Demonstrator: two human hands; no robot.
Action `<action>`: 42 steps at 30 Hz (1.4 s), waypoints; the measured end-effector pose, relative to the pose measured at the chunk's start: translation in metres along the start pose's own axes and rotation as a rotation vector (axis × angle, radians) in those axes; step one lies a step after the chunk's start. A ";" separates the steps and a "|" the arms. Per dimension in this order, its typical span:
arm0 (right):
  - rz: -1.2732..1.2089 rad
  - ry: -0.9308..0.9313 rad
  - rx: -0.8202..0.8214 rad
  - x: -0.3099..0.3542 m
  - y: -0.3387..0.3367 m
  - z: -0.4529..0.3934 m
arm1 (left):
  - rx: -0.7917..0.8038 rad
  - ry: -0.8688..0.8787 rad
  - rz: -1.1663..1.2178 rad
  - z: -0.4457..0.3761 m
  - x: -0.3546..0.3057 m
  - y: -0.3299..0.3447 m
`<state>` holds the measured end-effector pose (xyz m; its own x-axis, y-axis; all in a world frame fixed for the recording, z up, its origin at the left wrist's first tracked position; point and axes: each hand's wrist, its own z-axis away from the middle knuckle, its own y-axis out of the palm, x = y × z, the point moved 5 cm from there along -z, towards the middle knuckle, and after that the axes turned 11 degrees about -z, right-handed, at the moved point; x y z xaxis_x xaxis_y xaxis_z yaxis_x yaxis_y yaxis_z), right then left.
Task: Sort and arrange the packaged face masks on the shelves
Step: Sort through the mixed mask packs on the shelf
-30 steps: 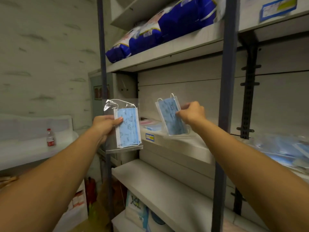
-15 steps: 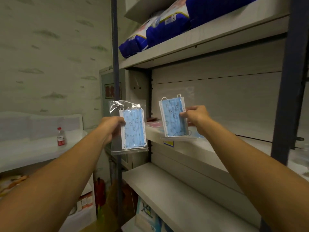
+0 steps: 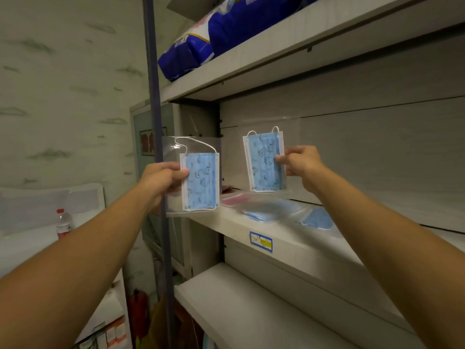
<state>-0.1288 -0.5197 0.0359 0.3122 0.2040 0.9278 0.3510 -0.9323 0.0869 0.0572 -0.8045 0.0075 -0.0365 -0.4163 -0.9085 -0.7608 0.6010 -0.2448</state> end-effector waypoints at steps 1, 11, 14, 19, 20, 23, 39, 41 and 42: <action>-0.006 -0.008 -0.008 -0.002 0.000 -0.007 | -0.003 0.005 0.021 -0.008 0.000 0.002; -0.056 -0.068 -0.078 -0.012 -0.007 -0.040 | 0.017 0.060 0.169 -0.074 0.006 0.032; -0.033 -0.085 -0.091 -0.011 -0.011 -0.043 | 0.065 0.075 0.194 -0.092 0.010 0.045; 0.012 -0.110 -0.181 -0.009 -0.026 -0.045 | 0.174 0.059 0.278 -0.119 0.013 0.079; 0.020 -0.116 -0.201 -0.008 -0.030 -0.044 | 0.201 0.047 0.301 -0.125 0.014 0.086; 0.039 -0.131 -0.261 -0.004 -0.042 -0.043 | 0.297 0.051 0.333 -0.142 0.009 0.110; 0.098 -0.136 -0.479 -0.022 -0.136 -0.013 | 0.767 -0.102 0.716 -0.126 -0.015 0.252; 0.084 -0.139 -0.478 -0.028 -0.146 -0.008 | 0.792 -0.111 0.728 -0.117 -0.017 0.270; 0.069 -0.137 -0.478 -0.030 -0.150 -0.005 | 0.804 -0.118 0.735 -0.112 -0.018 0.278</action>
<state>-0.1957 -0.3871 -0.0032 0.4448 0.1447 0.8838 -0.1079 -0.9710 0.2133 -0.2260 -0.7062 -0.0066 -0.2139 0.2684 -0.9393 0.0682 0.9633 0.2597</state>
